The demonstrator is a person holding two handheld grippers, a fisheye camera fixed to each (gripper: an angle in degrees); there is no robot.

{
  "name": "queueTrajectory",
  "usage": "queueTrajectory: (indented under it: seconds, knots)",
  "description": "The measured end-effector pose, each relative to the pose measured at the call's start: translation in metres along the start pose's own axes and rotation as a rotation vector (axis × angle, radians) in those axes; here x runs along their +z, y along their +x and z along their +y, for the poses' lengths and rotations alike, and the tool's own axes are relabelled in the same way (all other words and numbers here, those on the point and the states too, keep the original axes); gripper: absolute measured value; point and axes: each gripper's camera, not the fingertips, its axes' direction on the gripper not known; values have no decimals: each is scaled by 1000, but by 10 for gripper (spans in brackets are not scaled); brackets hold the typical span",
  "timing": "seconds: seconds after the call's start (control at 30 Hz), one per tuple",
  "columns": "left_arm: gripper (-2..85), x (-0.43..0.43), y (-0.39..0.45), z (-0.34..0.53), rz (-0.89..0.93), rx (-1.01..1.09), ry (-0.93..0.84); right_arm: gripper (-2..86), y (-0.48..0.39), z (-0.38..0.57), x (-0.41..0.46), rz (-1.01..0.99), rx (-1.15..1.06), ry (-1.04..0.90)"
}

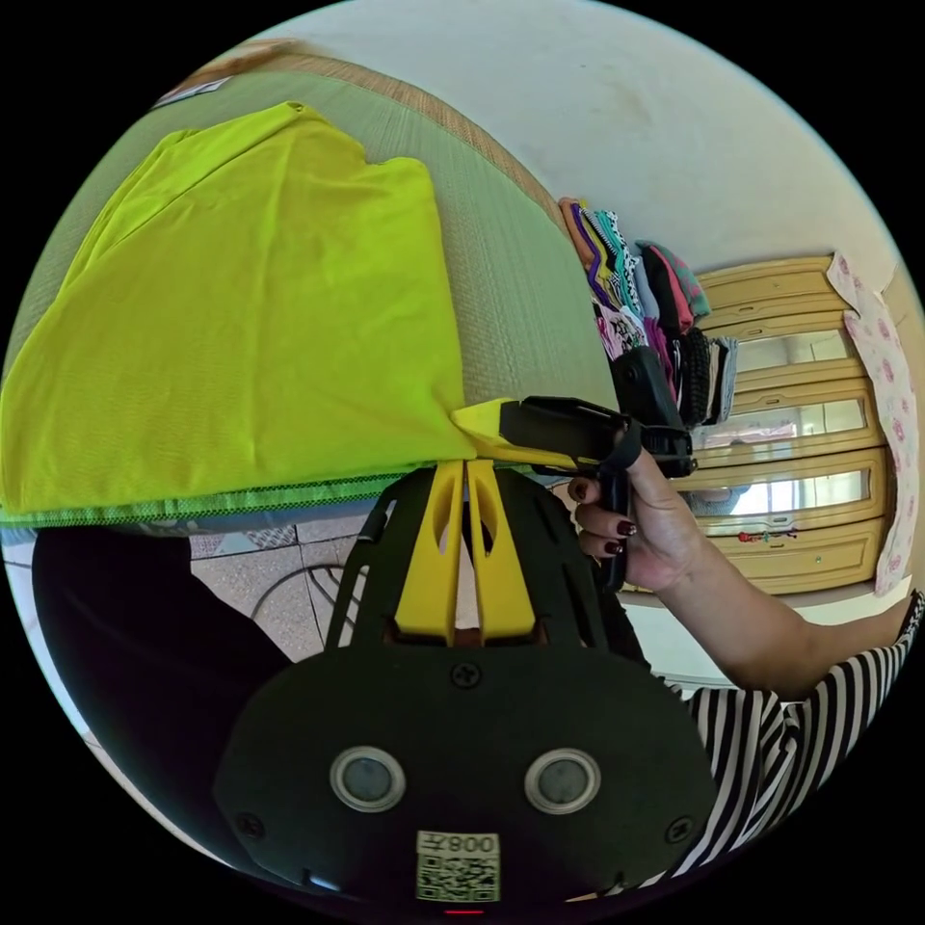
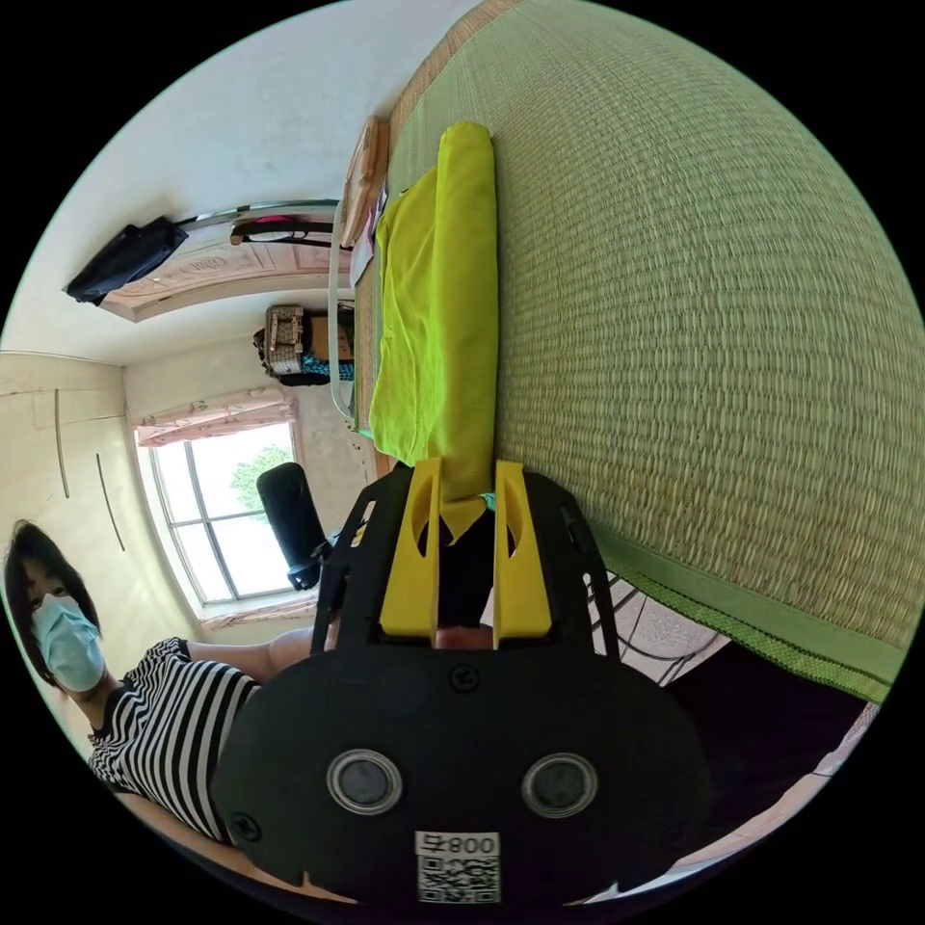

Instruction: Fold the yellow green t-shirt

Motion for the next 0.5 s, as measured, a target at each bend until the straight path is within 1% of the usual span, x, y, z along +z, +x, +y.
queueTrajectory:
  seconds: [0.17,0.27,0.5]
  knots:
    - [2,-16,-7,3,26,4,-1,72,9,0,17,-16,6,-12]
    - [2,-31,-10,7,47,12,5,48,16,4,27,-35,9,-11]
    - [3,-93,-34,30,95,-11,60,25,28,18,48,-89,-1,13]
